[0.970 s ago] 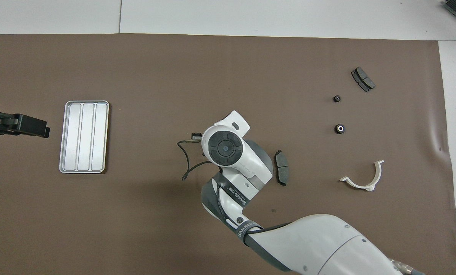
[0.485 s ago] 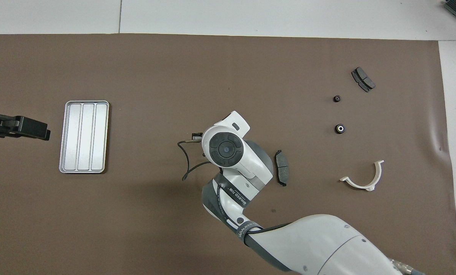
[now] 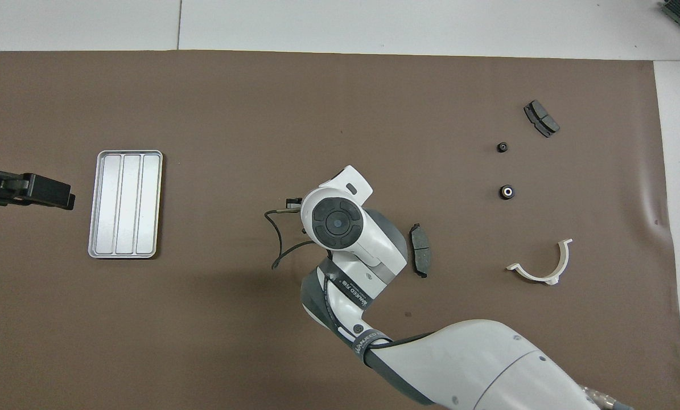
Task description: Place bearing gear from tray to pile
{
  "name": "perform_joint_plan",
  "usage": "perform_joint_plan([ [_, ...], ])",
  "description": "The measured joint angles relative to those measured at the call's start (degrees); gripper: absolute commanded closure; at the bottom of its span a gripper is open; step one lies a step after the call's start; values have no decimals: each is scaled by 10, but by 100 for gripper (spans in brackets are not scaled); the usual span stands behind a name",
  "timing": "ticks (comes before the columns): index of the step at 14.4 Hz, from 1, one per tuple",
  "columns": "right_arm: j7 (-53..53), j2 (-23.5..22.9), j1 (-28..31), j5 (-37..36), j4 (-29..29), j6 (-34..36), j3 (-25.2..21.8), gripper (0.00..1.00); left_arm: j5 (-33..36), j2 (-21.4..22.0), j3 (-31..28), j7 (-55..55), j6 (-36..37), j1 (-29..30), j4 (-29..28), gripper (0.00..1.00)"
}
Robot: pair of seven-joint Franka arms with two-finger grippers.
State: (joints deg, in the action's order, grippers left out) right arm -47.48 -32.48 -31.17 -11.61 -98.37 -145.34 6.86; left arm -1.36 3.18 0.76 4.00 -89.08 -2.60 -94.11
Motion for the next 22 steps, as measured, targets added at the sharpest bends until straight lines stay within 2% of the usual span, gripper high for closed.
perform_joint_plan([
  [4,23,0,7,-14,8,23,-5,88,0,0,0,0,0,0,0,0],
  [7,86,2,40,-15,16,56,-8,88,0,0,0,0,0,0,0,0],
  [17,374,30,257,-14,20,112,-7,88,0,0,0,0,0,0,0,0],
  [19,401,30,281,0,19,112,-7,86,0,0,0,0,0,0,0,0],
  [22,453,30,310,79,19,112,-7,86,0,0,0,0,1,0,0,0],
])
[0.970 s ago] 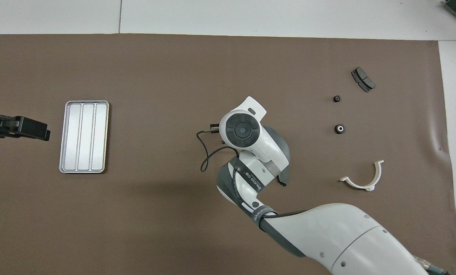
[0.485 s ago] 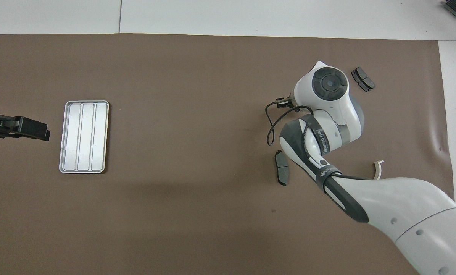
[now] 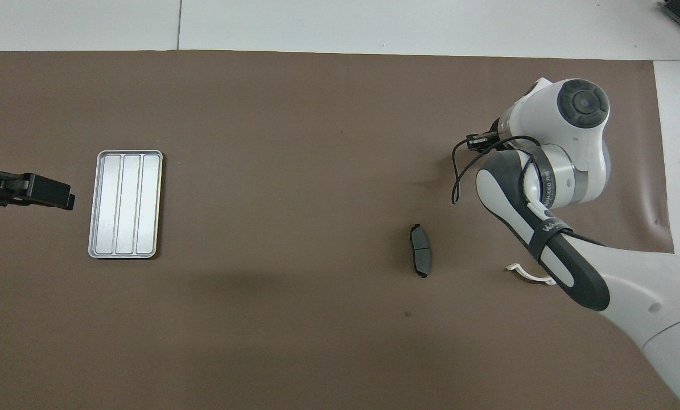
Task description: Place bearing gear from tray to pile
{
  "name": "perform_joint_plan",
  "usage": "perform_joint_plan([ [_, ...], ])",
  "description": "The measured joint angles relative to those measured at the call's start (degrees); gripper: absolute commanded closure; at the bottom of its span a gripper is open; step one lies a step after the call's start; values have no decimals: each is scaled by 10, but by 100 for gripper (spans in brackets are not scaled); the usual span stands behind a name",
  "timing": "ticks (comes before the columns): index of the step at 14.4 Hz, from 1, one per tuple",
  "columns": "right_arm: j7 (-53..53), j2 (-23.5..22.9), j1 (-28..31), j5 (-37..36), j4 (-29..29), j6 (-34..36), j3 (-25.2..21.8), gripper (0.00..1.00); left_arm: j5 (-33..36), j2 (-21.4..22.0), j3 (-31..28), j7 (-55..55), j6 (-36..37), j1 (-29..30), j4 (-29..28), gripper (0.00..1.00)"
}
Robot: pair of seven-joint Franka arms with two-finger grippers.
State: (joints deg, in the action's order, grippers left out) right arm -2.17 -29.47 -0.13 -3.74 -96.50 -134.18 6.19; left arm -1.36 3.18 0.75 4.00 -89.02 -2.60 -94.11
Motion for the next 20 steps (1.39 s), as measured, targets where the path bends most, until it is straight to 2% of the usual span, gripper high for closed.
perform_joint_plan([
  [1,6,0,5,16,0,0,0,85,0,0,0,0,0,0,0,0],
  [2,6,0,6,25,0,0,0,78,0,0,0,0,0,0,0,0],
  [4,6,0,5,29,-1,0,2,38,0,0,0,0,0,0,0,0],
  [5,6,0,5,29,-2,0,4,23,0,0,0,0,0,0,0,0],
  [7,6,0,4,30,-4,0,6,19,0,0,0,0,0,0,0,0],
  [12,5,5,5,30,3,24,6,18,0,0,0,0,0,0,0,0],
  [17,5,39,6,27,86,206,-6,13,0,0,0,0,0,0,0,0],
  [20,5,82,9,27,118,300,-17,8,0,0,0,0,0,0,0,0],
])
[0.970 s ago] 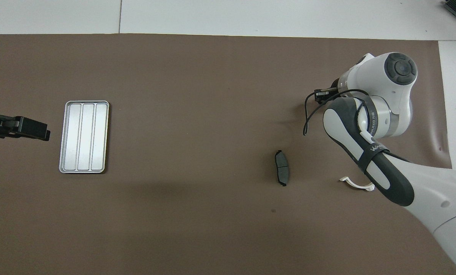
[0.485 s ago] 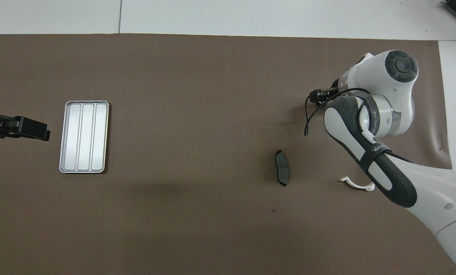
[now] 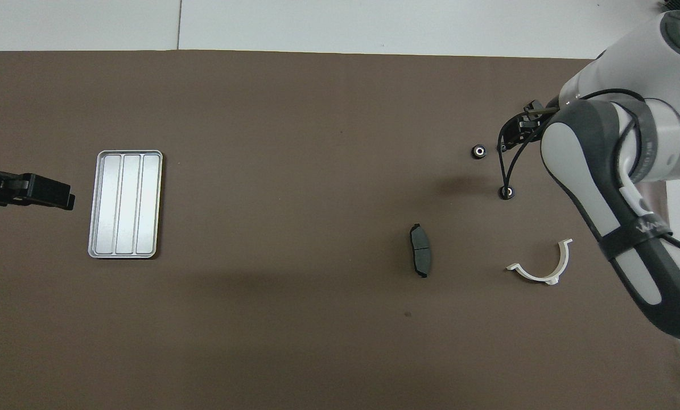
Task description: Place bearing gear from tray to pile
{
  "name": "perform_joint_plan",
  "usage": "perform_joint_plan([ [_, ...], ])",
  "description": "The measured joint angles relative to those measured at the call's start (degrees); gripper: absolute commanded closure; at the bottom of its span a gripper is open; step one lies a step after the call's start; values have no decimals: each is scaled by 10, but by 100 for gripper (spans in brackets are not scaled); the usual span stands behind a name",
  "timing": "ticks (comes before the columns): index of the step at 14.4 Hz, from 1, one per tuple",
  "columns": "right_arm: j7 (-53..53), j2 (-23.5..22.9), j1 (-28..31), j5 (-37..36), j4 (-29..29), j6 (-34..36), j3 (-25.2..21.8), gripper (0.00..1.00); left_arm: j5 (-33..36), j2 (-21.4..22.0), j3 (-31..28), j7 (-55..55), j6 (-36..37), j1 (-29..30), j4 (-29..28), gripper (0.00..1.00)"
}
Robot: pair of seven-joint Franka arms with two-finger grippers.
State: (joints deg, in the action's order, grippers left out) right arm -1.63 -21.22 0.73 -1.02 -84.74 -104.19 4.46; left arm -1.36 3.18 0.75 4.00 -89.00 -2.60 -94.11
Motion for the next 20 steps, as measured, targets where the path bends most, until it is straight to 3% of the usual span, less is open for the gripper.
perform_joint_plan([
  [2,0,38,3,0,4,56,-1,0,0,0,0,0,0,0,0,0],
  [8,0,147,16,0,3,165,-2,0,0,0,0,0,0,0,0,0],
  [20,0,155,16,1,-4,162,1,0,0,0,0,0,0,0,0,0],
])
